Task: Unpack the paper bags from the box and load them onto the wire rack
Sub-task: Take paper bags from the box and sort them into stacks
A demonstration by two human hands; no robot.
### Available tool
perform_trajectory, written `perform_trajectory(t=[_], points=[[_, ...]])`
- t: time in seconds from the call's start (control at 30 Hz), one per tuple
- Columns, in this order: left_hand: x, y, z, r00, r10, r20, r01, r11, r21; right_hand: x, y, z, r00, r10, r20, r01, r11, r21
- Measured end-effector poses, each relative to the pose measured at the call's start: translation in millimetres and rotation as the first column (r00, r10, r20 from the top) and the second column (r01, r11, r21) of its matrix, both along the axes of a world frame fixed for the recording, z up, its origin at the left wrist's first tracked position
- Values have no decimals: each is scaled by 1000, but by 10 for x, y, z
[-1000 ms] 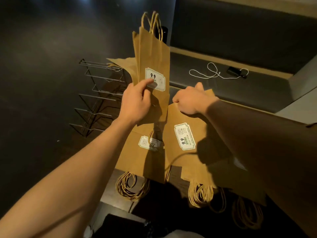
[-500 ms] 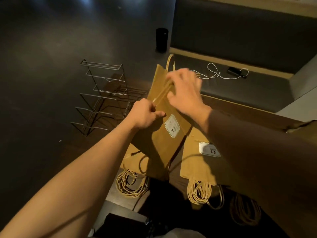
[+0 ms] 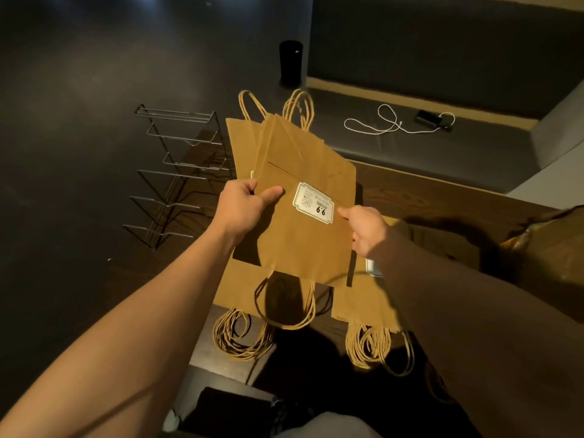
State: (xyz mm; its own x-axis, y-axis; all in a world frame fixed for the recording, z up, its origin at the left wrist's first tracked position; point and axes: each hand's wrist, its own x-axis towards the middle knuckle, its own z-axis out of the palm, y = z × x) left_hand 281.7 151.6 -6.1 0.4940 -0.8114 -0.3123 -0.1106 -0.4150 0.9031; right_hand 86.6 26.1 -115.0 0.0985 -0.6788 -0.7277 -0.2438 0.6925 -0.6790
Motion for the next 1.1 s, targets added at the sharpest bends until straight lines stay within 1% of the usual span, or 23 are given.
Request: perform_trajectory(t=[0.03, 0.07, 0.1, 0.13, 0.2, 0.27, 0.37, 0.47, 0.53, 0.67, 0.77, 0.8, 0.83, 0.87, 0.9, 0.93, 0.97, 1.0, 1.03, 1.07, 1.1], points=[[11, -7, 3, 997, 0, 77, 0, 1000, -4, -36, -42, -93, 999, -53, -7, 53, 998, -37], [27, -23, 9, 978, -1, 209, 5, 1000, -16, -45, 16, 5, 996, -89, -32, 86, 994, -70], [37, -41, 32, 937, 20, 347, -6, 999, -43, -24, 131, 211, 991, -116, -70, 107, 986, -125], [60, -60, 65, 890, 72, 450, -33, 995, -94, -28, 194, 300, 983, -120, -135, 95, 980, -177], [115, -95, 174, 836, 140, 530, -58, 984, -168, -64, 261, 274, 954, -106, -281, 48, 978, -205], [205, -117, 216, 828, 130, 546, -32, 982, -186, -52, 344, 219, 949, -76, -305, 25, 986, -167], [251, -124, 201, 838, 136, 529, 15, 962, -272, 79, 468, 117, 954, 6, -299, -43, 992, -116], [244, -145, 165, 874, 111, 474, 55, 944, -324, 281, 656, -16, 961, -36, -276, 8, 995, -103], [266, -140, 140, 892, 114, 438, 50, 937, -345, 404, 787, -91, 961, -21, -275, -5, 996, -93], [356, -63, 66, 961, 101, 258, -1, 932, -363, 601, 908, -147, 911, 148, -385, -160, 987, 2], [416, 14, -5, 976, 60, 208, 10, 947, -321, 655, 933, -177, 874, 251, -417, -244, 967, 70], [430, 38, -20, 983, 41, 178, 13, 957, -291, 647, 911, -192, 852, 265, -451, -269, 962, 57], [442, 57, -42, 993, 18, 121, 13, 967, -255, 631, 877, -172, 837, 255, -483, -274, 961, 33], [440, 73, -61, 999, 6, 40, 3, 976, -217, 608, 811, -148, 852, 200, -483, -229, 973, -1], [429, 91, -88, 999, 6, -45, -14, 985, -172, 576, 738, -96, 891, 145, -430, -182, 982, -47], [416, 105, -126, 994, 9, -110, -23, 991, -130, 534, 661, -29, 962, 66, -264, -83, 995, -53], [407, 109, -185, 989, 12, -148, -28, 994, -109, 476, 591, 57, 998, 2, -57, -2, 1000, -9], [388, 105, -245, 986, 11, -167, -28, 994, -105, 416, 526, 139, 987, -74, 141, 68, 996, 50], [349, 99, -291, 983, 16, -181, -35, 994, -99, 361, 477, 221, 966, -71, 248, 56, 996, 68], [305, 84, -325, 980, 18, -198, -37, 995, -91, 332, 439, 288, 960, -1, 281, -12, 999, 44], [258, 72, -351, 977, 13, -214, -32, 996, -85, 318, 438, 319, 959, 47, 281, -53, 998, 15]])
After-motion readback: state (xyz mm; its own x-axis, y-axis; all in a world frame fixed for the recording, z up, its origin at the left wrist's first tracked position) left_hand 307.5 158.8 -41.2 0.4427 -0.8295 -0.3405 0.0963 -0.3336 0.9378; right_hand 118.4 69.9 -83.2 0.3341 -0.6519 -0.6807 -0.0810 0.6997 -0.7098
